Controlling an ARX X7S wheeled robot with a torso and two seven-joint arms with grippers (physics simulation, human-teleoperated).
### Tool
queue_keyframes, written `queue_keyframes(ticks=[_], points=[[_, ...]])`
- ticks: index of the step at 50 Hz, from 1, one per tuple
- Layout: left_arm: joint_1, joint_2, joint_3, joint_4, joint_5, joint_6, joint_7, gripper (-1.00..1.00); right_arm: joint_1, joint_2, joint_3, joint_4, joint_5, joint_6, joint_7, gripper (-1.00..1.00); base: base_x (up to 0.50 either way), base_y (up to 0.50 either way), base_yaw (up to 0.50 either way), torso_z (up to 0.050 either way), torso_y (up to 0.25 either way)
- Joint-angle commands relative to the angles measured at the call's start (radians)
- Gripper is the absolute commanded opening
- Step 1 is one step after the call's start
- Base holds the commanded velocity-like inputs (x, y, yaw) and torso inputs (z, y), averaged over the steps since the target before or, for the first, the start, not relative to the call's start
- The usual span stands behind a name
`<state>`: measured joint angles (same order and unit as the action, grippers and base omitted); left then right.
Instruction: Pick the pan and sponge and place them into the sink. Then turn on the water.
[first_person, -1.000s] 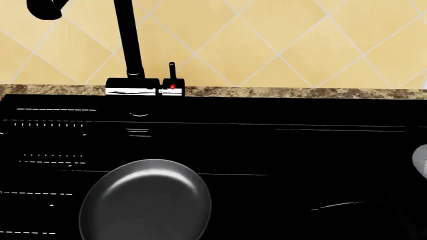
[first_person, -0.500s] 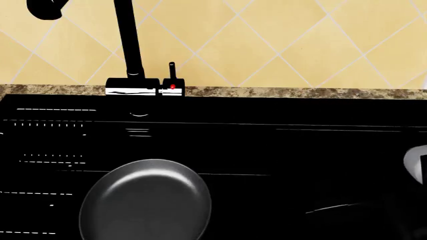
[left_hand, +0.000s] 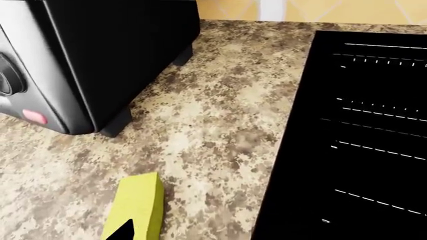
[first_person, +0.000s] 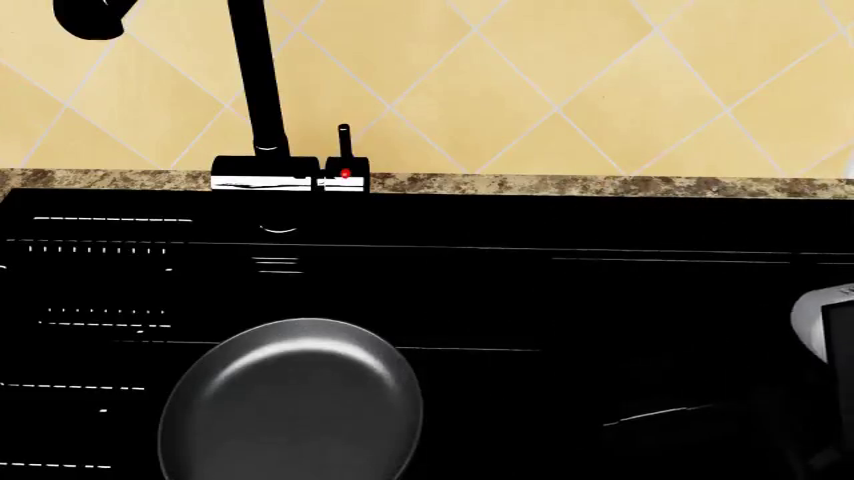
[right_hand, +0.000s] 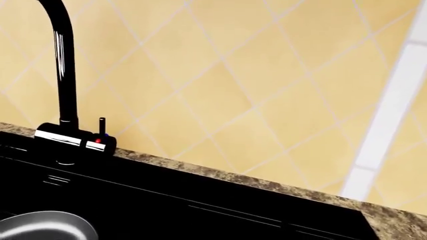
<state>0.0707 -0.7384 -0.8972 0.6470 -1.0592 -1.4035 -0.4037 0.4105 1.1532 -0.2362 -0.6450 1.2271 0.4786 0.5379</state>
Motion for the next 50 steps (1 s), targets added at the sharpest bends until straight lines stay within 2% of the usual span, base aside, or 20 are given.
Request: queue_keyframes(ticks=[1, 3, 6, 12, 15, 36, 50], points=[[0.034, 0.042, -0.053, -0.045, 0.041, 0.027, -0.015, 1.0, 0.01, -0.021, -0.012, 0.003, -0.007, 0.02, -0.001, 1.0, 0.0, 0.0, 0.0, 0.0, 0.0], [0.007, 0.03, -0.06, -0.045, 0.03, 0.018, -0.03, 1.0, 0.007, -0.022, -0.012, 0.003, -0.009, 0.017, -0.003, 1.0, 0.0, 0.0, 0.0, 0.0, 0.0], [0.035, -0.019, 0.005, -0.053, 0.124, 0.091, -0.025, 1.0, 0.002, -0.033, -0.017, 0.01, -0.02, 0.011, -0.01, 1.0, 0.0, 0.0, 0.0, 0.0, 0.0], [-0.021, -0.055, 0.076, -0.122, 0.154, 0.111, -0.042, 1.0, -0.006, -0.05, -0.027, 0.018, -0.036, 0.002, -0.022, 1.0, 0.0, 0.0, 0.0, 0.0, 0.0], [-0.013, -0.083, 0.088, -0.19, 0.183, 0.147, -0.003, 1.0, -0.009, -0.05, -0.028, 0.017, -0.037, 0.003, -0.022, 1.0, 0.0, 0.0, 0.0, 0.0, 0.0], [-0.015, -0.11, 0.142, -0.406, 0.24, 0.234, 0.084, 1.0, 0.046, -0.062, -0.049, 0.004, -0.014, 0.052, -0.007, 1.0, 0.0, 0.0, 0.0, 0.0, 0.0], [0.026, -0.088, 0.184, -0.426, 0.259, 0.271, 0.118, 1.0, 0.044, -0.058, -0.05, -0.005, -0.009, 0.058, 0.006, 1.0, 0.0, 0.0, 0.0, 0.0, 0.0]])
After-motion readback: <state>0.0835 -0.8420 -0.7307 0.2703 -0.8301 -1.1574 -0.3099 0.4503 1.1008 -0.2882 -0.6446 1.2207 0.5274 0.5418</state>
